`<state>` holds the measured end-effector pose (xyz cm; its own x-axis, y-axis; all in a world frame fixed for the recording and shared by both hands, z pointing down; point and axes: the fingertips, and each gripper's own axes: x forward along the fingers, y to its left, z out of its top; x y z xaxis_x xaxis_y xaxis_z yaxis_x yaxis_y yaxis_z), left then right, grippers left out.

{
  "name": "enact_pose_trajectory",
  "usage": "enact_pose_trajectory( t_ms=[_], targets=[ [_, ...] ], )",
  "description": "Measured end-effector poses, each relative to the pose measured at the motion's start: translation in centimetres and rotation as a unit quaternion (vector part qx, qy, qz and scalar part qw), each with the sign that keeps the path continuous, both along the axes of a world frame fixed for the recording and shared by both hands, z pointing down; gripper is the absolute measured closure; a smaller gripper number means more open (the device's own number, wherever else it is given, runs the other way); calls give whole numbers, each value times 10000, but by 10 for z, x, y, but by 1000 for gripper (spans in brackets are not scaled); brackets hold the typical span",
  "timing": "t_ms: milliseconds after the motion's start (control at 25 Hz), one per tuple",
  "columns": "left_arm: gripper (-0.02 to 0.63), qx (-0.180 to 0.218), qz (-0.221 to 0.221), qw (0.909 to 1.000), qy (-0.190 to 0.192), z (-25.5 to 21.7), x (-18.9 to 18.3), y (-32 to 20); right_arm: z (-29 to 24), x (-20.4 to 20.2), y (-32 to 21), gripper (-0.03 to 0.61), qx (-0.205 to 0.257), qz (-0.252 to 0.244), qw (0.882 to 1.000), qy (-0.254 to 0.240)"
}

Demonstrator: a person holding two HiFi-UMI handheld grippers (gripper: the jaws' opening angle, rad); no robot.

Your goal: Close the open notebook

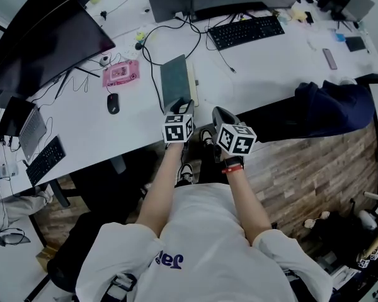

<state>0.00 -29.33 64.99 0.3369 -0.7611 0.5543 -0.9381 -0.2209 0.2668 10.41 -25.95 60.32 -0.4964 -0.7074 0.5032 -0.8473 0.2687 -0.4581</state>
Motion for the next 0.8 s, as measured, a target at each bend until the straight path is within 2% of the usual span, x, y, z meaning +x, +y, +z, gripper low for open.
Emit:
enact_pose_trajectory(
  t_ms=[320, 600, 680, 720, 800],
  targets=[
    [448, -135, 77, 9987, -494, 22, 14, -6, 10, 15, -4, 565, -98, 197, 9998, -12],
    [445, -422, 98, 9978, -509, 57, 23, -10, 20, 34, -8, 565, -158, 452, 9989, -15],
    [495, -491, -128, 9977, -457, 65, 16, -13, 25, 39, -8, 565, -186, 512, 9985, 1],
    [545, -492, -230, 9975, -443, 67, 12, -14, 27, 41, -8, 565, -198, 534, 9984, 10],
    [566, -474, -281, 9974, -456, 68, 10, -15, 29, 45, -8, 565, -223, 563, 9982, 24]
  ],
)
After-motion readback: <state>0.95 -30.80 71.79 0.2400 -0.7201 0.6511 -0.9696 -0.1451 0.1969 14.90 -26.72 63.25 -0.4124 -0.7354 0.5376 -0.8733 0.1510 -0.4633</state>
